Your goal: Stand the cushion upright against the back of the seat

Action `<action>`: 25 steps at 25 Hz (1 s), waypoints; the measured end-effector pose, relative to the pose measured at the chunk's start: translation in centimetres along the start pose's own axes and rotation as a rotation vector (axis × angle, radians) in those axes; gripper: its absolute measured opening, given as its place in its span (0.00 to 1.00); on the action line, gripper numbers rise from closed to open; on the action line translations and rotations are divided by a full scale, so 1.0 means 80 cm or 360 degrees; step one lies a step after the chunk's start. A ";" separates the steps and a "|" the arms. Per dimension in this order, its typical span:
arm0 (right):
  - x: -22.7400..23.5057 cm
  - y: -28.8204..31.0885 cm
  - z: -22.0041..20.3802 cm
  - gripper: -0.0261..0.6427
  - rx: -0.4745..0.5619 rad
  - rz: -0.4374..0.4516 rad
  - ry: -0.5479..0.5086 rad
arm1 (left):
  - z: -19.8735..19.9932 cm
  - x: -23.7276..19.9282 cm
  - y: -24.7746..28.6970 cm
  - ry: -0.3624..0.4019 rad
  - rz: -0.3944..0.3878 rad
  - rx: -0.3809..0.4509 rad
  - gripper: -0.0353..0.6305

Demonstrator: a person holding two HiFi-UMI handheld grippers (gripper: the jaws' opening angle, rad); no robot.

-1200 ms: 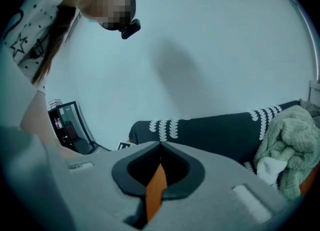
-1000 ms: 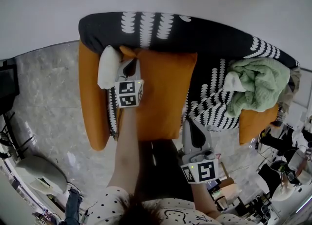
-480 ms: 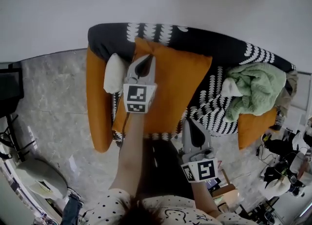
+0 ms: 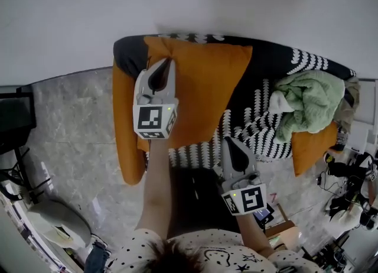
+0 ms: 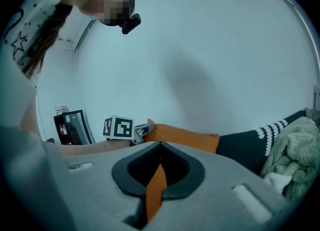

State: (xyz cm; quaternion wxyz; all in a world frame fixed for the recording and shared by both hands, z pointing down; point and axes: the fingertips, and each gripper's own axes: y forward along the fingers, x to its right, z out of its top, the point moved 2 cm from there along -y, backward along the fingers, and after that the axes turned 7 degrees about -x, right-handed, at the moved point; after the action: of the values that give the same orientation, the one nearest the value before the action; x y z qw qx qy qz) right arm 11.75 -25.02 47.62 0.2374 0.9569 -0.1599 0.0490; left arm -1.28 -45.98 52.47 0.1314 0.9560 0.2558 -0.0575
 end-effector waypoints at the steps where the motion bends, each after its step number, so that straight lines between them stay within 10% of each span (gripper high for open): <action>1: -0.003 -0.001 0.002 0.04 0.0006 0.0006 -0.0006 | 0.005 -0.002 -0.003 -0.0005 -0.0003 0.0017 0.07; 10: -0.027 -0.004 0.018 0.03 0.0051 0.0053 -0.0049 | 0.030 -0.010 -0.036 0.0020 0.0037 0.0112 0.07; 25: -0.026 0.006 0.020 0.04 0.0023 0.0041 -0.0045 | -0.055 -0.084 0.020 0.0046 0.0112 -0.0170 0.08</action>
State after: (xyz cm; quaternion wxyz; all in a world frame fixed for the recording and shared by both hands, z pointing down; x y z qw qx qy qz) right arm 9.69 -25.56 46.09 0.2275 0.9570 -0.1752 0.0398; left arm -6.10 -49.27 58.28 0.1805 0.9568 0.2266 -0.0254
